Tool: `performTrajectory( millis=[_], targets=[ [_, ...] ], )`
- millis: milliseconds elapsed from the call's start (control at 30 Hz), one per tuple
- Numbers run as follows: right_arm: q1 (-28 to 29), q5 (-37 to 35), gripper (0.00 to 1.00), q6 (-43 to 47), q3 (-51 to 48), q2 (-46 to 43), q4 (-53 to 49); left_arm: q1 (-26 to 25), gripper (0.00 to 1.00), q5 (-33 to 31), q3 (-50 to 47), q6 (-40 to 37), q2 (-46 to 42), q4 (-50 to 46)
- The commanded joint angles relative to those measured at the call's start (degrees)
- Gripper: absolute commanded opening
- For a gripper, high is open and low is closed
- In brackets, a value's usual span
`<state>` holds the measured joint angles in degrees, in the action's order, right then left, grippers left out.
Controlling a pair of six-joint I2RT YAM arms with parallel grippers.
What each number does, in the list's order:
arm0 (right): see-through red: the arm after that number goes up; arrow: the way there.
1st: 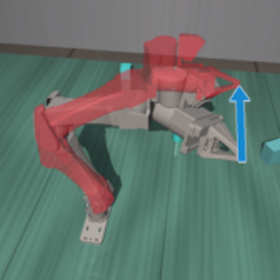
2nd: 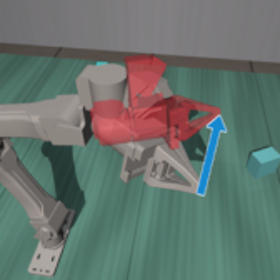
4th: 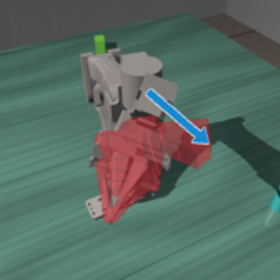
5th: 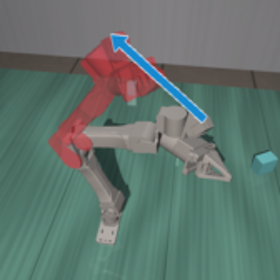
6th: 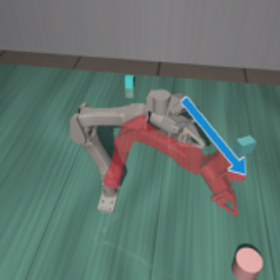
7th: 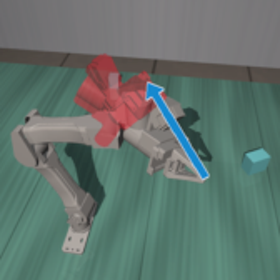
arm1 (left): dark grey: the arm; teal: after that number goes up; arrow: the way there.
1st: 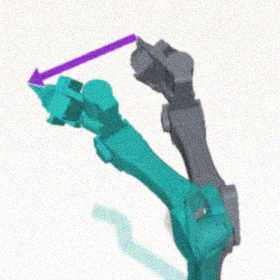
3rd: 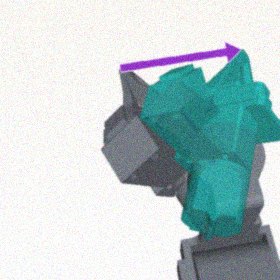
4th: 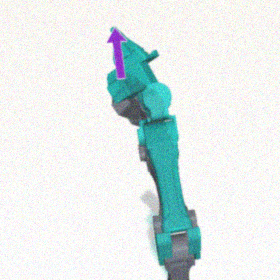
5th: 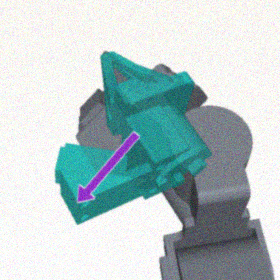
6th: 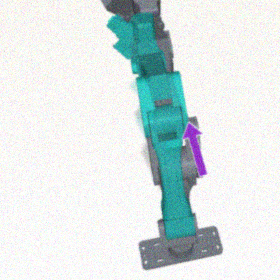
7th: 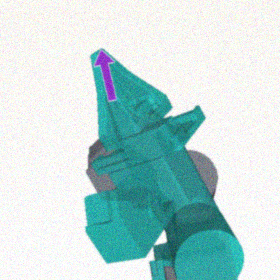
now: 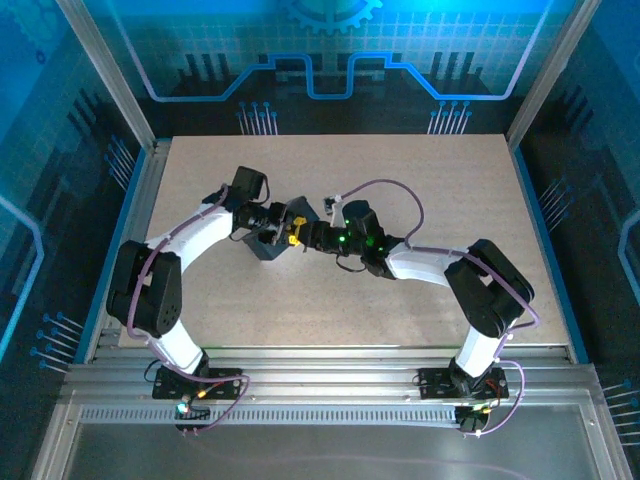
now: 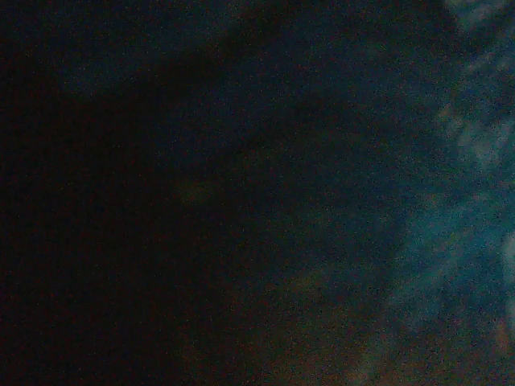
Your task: Unlock the padlock with the key
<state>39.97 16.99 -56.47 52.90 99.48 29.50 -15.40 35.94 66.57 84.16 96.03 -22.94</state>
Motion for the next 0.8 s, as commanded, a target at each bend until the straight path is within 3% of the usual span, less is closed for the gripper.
performTrajectory(
  millis=[0, 233, 367, 467, 767],
  targets=[
    [2.0, 2.3, 0.22, 0.7, -1.9, 0.8, 1.5, -0.4, 0.00, 6.1, 0.9, 1.7, -1.0, 4.1],
    [0.8, 1.1, 0.05, -1.1, -2.2, 1.0, 2.4, -0.3, 0.03, 5.2, 4.2, -5.0, -1.3, -3.7],
    [-0.3, 1.2, 0.02, -3.2, -3.3, 0.2, 2.1, 0.4, 0.49, 2.8, 6.6, -9.6, -2.5, -9.3],
    [-1.4, 2.2, 0.01, -6.7, -4.6, -0.1, 3.5, 1.9, 0.62, 0.2, 8.9, -13.3, -4.3, -14.7],
    [-2.3, 4.9, 0.00, -10.9, -3.9, -1.5, 5.9, 8.0, 0.65, -2.3, 9.7, -18.2, -8.6, -19.4]
  ],
)
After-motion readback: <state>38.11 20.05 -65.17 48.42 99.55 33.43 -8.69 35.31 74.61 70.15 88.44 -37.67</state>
